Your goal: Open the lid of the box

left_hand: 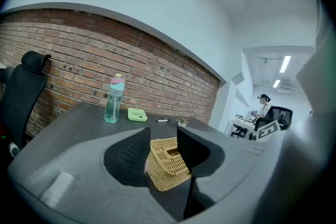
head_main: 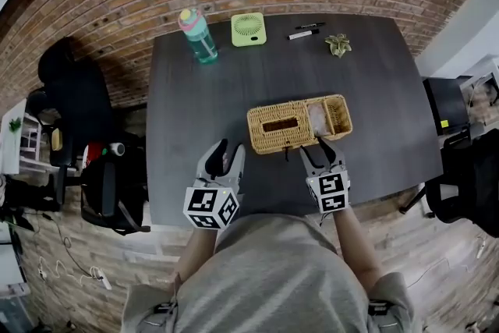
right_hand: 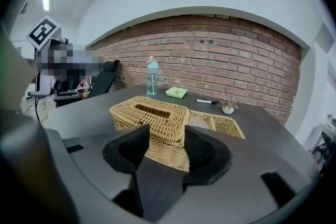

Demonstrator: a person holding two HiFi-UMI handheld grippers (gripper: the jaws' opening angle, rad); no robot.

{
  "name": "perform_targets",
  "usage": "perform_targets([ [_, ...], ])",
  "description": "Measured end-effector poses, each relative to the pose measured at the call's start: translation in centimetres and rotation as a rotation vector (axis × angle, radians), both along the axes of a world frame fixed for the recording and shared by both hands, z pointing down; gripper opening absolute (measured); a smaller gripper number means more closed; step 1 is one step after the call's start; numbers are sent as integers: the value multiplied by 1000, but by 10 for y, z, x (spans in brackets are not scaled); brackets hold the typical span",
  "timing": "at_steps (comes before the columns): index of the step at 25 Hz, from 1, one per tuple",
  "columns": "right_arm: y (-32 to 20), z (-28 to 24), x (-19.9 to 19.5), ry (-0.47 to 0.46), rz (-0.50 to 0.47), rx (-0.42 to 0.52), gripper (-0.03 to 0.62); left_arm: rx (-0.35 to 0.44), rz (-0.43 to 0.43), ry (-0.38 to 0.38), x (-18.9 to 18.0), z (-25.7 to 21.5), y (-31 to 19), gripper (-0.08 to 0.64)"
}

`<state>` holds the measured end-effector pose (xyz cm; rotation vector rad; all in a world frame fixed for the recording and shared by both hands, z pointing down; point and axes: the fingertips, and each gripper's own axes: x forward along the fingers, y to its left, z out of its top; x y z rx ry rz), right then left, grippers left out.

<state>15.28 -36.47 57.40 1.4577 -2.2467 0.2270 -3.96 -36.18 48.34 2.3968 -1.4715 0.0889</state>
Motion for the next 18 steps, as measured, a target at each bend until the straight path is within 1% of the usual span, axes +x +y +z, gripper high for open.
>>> perform_targets([
  [10,-6,22,-2,109,-47,-20,204,-2,-49,-3,-12,2,5,149],
  [13,-10,25,-4,137,-62,-11,207,0,-70,-2,-19,1,7,149],
  [18,-11,27,-6,150,-59,-11,209,2,-93,-6,-32,2,10,149],
])
